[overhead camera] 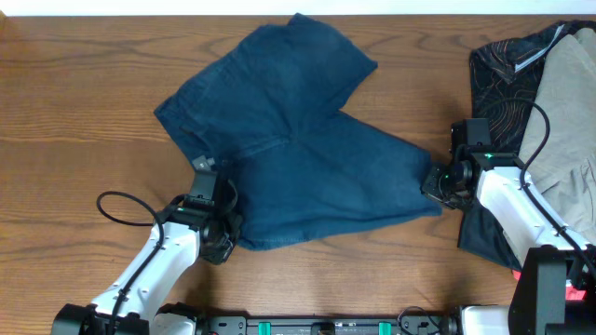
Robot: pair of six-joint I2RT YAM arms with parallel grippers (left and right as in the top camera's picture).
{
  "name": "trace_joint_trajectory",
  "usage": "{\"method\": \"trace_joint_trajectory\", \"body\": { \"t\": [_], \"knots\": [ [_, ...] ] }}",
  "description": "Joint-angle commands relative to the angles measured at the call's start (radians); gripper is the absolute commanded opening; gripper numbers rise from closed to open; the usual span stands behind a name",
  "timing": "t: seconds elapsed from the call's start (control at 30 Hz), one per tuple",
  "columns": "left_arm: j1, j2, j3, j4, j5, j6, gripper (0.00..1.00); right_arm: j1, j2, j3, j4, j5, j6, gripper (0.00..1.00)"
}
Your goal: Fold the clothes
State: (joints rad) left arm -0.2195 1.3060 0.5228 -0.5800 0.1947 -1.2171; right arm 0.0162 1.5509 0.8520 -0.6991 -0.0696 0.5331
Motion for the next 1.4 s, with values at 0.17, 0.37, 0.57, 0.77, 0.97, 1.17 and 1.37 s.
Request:
{"method": "trace_joint_trajectory", "body": {
  "t": [0.17, 0.37, 0.57, 0.77, 0.97, 1.17, 1.37],
  "knots": [
    [0.0, 0.018, -0.034, -0.1, -0.039, 0.14, 0.06, 0.011, -0.012, 0.015, -0.077, -0.01, 0.0, 0.39],
    [0.0, 0.018, -0.034, -0.097, -0.039, 0.143, 0.06, 0.011, -0.012, 0.003, -0.129, -0.016, 0.045, 0.4],
    [0.0, 0.018, -0.034, -0.097, -0.039, 0.143, 0.06, 0.026, -0.012, -0.064, -0.084, -0.034, 0.126, 0.41],
    [0.0, 0.018, -0.034, -0.097, -0.039, 0.143, 0.06, 0.044, -0.012, -0.157, 0.063, -0.119, 0.182, 0.45],
    [0.0, 0.018, -0.034, -0.097, -0.038, 0.143, 0.07, 0.044, -0.012, -0.209, 0.112, -0.099, 0.249, 0.35],
    [0.0, 0.018, -0.034, -0.097, -0.038, 0.143, 0.06, 0.044, -0.012, -0.214, 0.092, -0.088, 0.248, 0.1],
    [0.0, 0.016, -0.03, -0.098, -0.038, 0.158, 0.06, 0.035, -0.013, -0.209, 0.09, -0.062, 0.247, 0.01]
  ]
}}
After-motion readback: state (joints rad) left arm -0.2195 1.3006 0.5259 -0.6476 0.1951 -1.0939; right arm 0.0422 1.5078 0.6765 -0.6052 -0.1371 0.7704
